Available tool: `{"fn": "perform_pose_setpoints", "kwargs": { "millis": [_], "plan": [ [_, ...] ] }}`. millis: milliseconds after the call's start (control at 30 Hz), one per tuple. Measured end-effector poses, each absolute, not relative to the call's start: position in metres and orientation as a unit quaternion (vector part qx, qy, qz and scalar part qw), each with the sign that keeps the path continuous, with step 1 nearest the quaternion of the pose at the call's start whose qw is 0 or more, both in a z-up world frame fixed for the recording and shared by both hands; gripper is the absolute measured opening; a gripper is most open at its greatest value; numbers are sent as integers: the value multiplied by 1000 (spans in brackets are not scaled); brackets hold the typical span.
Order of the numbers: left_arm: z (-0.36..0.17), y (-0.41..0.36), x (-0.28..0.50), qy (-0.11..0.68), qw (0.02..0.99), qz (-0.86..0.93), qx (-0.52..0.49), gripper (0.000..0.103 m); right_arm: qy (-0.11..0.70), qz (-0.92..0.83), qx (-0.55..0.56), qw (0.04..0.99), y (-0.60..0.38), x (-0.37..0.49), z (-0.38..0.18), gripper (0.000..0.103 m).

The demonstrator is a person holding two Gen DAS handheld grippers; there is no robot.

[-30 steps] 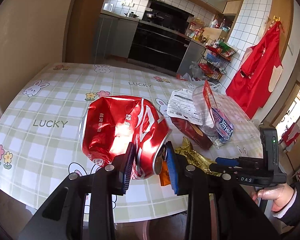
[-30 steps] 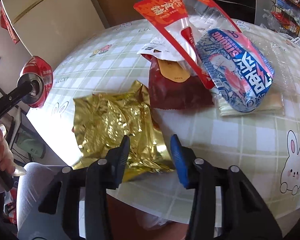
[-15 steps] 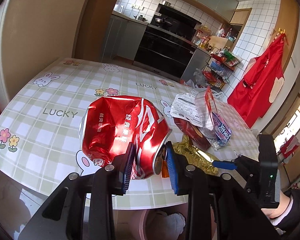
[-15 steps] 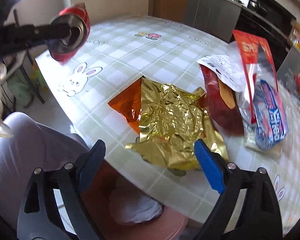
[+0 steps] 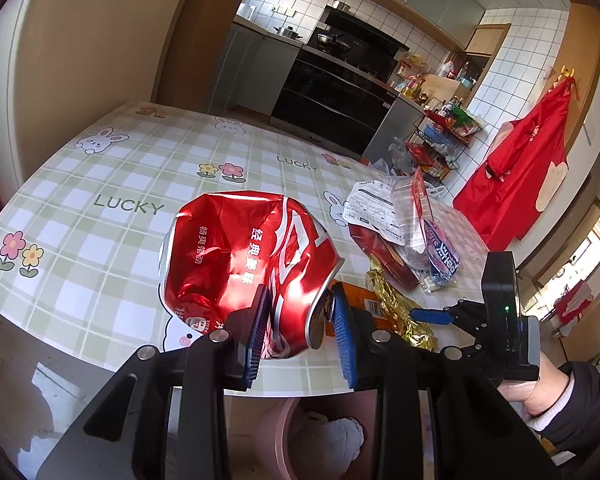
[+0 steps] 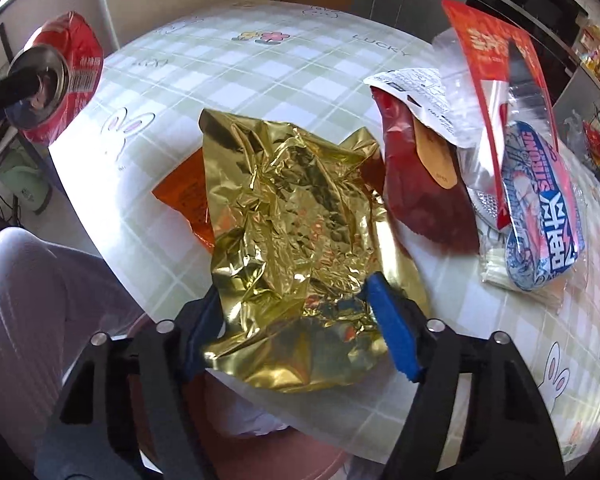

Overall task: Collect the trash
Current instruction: 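Grasp the gold foil wrapper with the right tool while the left tool holds the red can, then drop the gold foil into the bin while the left tool drops the red can in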

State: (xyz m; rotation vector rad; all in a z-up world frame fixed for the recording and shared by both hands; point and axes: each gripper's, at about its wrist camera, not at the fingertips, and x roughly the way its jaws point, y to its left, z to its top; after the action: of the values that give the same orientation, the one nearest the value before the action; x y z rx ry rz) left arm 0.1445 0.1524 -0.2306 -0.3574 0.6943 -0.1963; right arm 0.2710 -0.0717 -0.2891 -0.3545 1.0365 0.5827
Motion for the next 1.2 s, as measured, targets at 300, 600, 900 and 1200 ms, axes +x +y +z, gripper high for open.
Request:
{"fn": "perform_pose_setpoints", "kwargs": {
  "millis": [300, 600, 900, 1200],
  "plan": [
    [-208, 137, 129, 322, 927, -112, -158, 31, 461, 291, -83, 834, -103, 251, -248, 37],
    [-177, 117, 103, 304, 934, -127, -135, 31, 417, 309, -24, 854, -132, 225, -204, 25],
    [-138, 94, 64, 274, 944, -140, -121, 31, 368, 331, 9, 869, -159, 179, -157, 24],
    [-120, 77, 18, 251, 949, -156, -113, 31, 376, 349, 13, 858, -166, 124, -152, 24]
  ]
}}
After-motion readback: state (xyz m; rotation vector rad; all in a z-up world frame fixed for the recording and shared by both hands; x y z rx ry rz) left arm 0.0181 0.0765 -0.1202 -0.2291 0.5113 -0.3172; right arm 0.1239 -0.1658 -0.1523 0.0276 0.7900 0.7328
